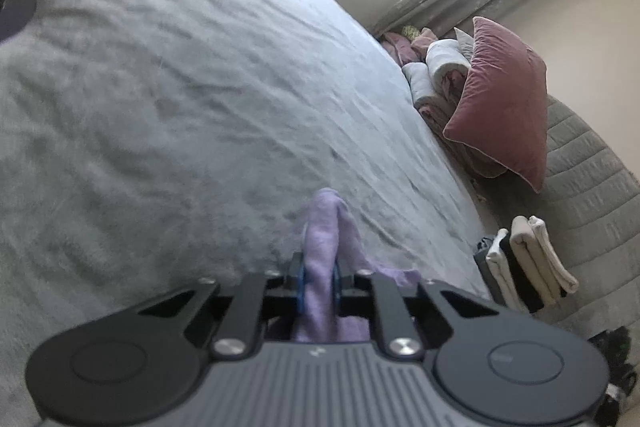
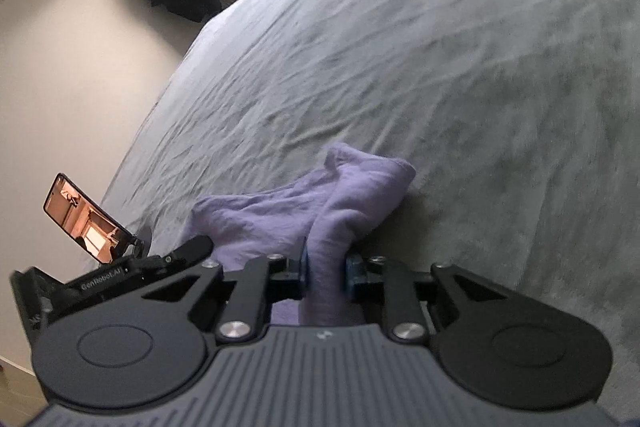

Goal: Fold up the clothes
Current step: 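Grasp the folded lavender garment's edge with both grippers, then lift and carry the folded garment with both grippers to the clothes stack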

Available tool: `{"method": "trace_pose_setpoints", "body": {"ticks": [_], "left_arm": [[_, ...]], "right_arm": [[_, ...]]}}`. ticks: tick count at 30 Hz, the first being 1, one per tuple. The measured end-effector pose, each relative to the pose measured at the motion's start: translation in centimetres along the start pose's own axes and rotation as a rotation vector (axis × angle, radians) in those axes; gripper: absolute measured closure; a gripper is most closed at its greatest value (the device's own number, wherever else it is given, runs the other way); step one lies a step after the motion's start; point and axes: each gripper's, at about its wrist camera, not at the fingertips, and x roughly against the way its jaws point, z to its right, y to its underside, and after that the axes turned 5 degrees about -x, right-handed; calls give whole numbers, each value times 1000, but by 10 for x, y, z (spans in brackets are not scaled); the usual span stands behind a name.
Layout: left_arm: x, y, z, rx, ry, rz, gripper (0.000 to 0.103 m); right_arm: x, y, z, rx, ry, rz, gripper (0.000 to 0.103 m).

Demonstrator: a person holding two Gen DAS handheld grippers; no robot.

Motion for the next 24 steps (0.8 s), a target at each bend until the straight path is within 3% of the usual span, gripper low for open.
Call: {"method": "trace_pose_setpoints", "body": {"ticks": [7,13,24], "left_arm": [[0,-7,33,-65,-6,60,92],[-8,-16,64,-95,-1,89,92],[-38,-41,150,-179,55,131,92]], "right_arm": [[23,-6,4,57,-47,74,82],[27,-14,2,27,-41,136,83],[61,-55,3,-5,-39,329,83]]}}
